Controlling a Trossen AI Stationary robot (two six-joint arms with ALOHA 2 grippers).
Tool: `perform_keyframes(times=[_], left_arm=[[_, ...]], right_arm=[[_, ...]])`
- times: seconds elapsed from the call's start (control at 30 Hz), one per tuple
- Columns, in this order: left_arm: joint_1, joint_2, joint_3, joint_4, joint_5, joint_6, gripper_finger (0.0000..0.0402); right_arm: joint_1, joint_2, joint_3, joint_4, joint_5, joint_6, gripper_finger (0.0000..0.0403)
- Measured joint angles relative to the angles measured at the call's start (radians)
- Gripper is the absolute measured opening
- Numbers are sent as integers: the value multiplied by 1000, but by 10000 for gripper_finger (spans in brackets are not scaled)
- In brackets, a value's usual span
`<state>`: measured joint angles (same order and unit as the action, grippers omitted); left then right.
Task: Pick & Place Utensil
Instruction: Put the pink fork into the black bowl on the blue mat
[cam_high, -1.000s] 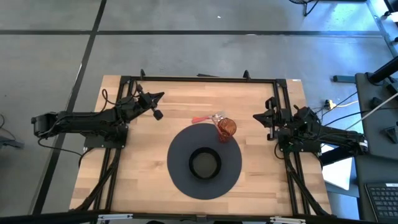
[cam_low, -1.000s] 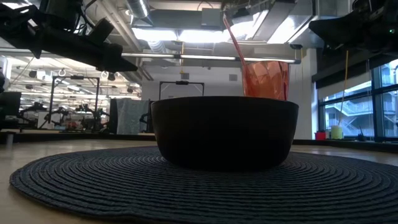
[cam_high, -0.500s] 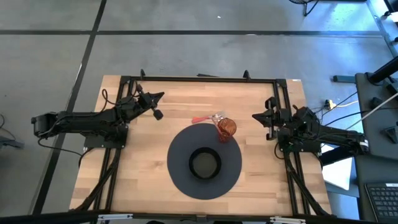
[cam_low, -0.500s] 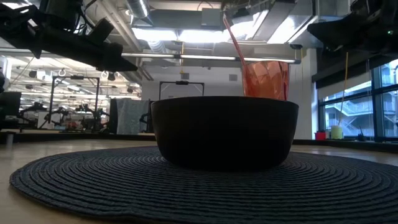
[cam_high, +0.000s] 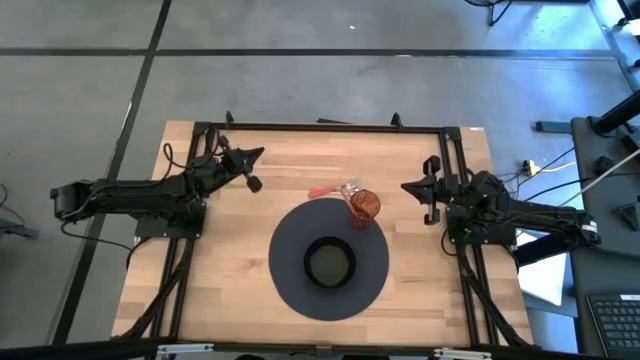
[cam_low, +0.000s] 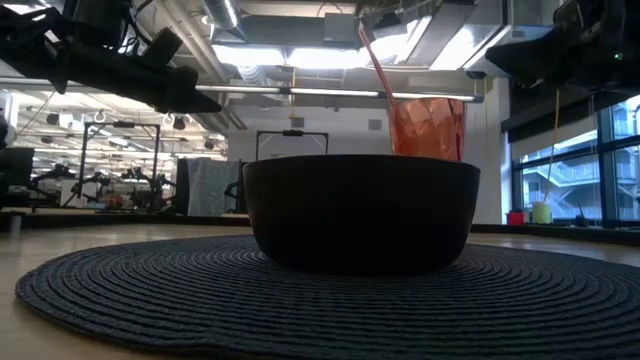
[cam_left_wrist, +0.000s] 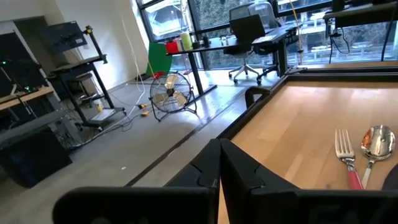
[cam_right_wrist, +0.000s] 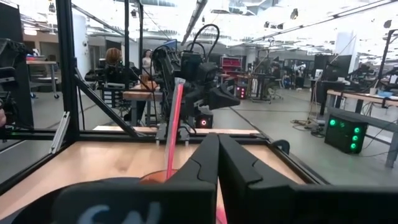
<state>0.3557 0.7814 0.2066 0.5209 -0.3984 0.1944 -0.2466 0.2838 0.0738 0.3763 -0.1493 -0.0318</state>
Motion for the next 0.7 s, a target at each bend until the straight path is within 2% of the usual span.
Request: perform_keyframes(times=[0.2, 0.4, 0.7], left_arm=[[0, 0, 0, 0, 5, 0, 3], [0, 7, 0, 6, 109, -49, 2], [0, 86, 0, 113, 139, -91, 4]], right_arm=[[0, 2, 0, 17, 0, 4, 4], [0, 2, 0, 36, 0, -1, 4], [0, 2, 0, 47, 0, -17, 4]])
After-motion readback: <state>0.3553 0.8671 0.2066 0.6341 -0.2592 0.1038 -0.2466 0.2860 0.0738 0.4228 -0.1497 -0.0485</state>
